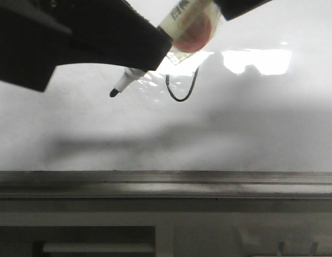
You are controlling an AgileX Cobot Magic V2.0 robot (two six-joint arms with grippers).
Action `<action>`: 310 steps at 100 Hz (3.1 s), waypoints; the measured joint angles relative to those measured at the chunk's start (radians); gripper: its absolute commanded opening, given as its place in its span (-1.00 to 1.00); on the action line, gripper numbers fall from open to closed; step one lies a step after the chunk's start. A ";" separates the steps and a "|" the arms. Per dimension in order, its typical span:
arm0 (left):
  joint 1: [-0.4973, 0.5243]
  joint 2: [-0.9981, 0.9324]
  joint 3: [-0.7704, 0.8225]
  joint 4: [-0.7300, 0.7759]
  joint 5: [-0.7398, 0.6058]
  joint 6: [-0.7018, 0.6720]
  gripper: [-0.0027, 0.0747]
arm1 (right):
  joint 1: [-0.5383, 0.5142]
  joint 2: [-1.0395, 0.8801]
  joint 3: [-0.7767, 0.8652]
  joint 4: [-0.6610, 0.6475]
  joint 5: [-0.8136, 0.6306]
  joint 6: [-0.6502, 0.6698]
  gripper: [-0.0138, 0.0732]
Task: Write number 6 on whiteboard
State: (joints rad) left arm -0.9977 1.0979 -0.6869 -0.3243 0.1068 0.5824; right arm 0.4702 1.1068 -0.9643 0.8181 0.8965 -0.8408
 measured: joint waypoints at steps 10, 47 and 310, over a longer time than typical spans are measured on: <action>0.022 -0.010 0.000 -0.036 0.002 -0.007 -0.98 | -0.026 -0.002 0.000 -0.002 0.010 0.000 0.32; 0.269 -0.278 0.179 -0.624 -0.146 -0.019 -0.98 | -0.219 -0.224 0.173 -0.097 0.014 0.058 0.32; 0.278 -0.828 0.205 -0.184 0.238 -0.013 -0.98 | -0.229 -0.866 0.531 -0.021 -0.375 0.068 -0.79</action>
State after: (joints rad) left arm -0.7197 0.2699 -0.4814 -0.5088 0.3444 0.5693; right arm 0.2417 0.2408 -0.4331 0.7966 0.5213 -0.7725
